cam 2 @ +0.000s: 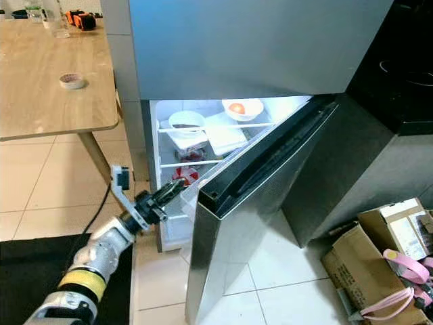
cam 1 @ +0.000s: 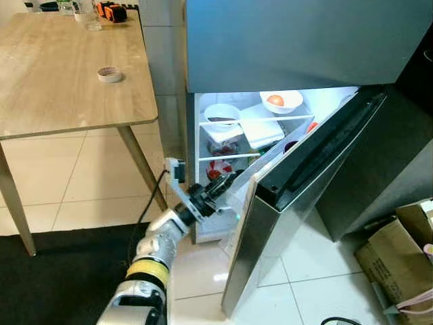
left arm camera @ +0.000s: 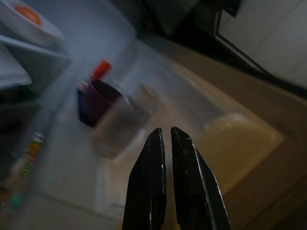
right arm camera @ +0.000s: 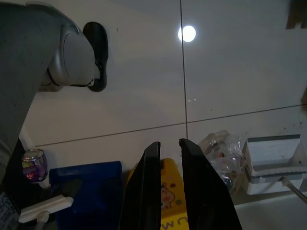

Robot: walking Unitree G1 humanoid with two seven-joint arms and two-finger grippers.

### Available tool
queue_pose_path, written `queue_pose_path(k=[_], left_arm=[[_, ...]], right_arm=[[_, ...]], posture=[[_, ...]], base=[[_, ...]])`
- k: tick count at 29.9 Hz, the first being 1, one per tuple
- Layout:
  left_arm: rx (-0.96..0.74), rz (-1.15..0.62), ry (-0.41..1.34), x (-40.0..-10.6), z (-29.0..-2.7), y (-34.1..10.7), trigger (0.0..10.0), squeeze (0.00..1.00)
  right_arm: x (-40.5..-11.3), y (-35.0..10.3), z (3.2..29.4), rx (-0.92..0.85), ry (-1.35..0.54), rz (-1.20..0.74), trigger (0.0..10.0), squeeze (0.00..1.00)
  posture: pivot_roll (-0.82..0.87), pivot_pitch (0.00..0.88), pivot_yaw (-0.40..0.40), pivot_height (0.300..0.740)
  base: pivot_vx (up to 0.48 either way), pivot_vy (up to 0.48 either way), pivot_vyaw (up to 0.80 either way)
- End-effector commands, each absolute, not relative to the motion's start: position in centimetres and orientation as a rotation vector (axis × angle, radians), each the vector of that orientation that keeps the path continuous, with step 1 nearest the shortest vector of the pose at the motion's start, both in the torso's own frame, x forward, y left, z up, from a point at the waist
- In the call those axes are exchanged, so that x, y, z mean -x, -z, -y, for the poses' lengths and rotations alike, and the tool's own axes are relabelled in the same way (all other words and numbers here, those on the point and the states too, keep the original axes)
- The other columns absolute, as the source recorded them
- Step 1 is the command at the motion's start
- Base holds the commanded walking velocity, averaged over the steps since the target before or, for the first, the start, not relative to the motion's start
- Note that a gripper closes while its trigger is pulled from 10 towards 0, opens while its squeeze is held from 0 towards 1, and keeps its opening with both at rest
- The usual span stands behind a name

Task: Restocking fridge

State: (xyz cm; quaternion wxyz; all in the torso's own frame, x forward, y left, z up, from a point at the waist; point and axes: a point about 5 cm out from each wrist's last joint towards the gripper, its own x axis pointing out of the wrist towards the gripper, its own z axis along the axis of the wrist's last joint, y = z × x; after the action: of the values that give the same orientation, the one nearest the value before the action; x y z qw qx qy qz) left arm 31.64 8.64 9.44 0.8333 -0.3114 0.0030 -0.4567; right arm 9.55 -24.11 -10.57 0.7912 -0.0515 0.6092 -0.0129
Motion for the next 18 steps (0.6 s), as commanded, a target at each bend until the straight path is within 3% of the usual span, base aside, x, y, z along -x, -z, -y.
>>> queue_pose_path(k=[1,10,15,18], left_arm=[[0.645,-0.017,0.995,-31.9,-7.2,-10.0,10.0,0.0],[0.748,-0.072,0.822,-33.2,-5.4,-10.0,10.0,0.0],[0.793,-0.094,0.908,-32.5,-3.6,-10.3,10.0,0.0],[0.817,-0.11,1.064,-31.1,-1.3,-10.8,10.0,0.0]], right_arm=[[-9.3,10.5,24.5,0.109,0.05,-1.317,10.0,0.0],[-9.0,10.6,24.5,0.099,0.059,-1.32,10.0,0.0],[-8.8,10.6,24.6,0.098,0.062,-1.324,10.0,0.0],[-8.7,10.6,24.8,0.099,0.07,-1.325,10.0,0.0]], posture=[[-0.03,0.0,-0.062,0.74],[-0.05,0.0,-0.052,0.74],[-0.05,0.0,-0.051,0.74],[-0.06,0.0,-0.049,0.74]], base=[[0.0,0.0,0.0],[0.0,0.0,0.0],[0.0,0.0,0.0],[0.0,0.0,0.0]])
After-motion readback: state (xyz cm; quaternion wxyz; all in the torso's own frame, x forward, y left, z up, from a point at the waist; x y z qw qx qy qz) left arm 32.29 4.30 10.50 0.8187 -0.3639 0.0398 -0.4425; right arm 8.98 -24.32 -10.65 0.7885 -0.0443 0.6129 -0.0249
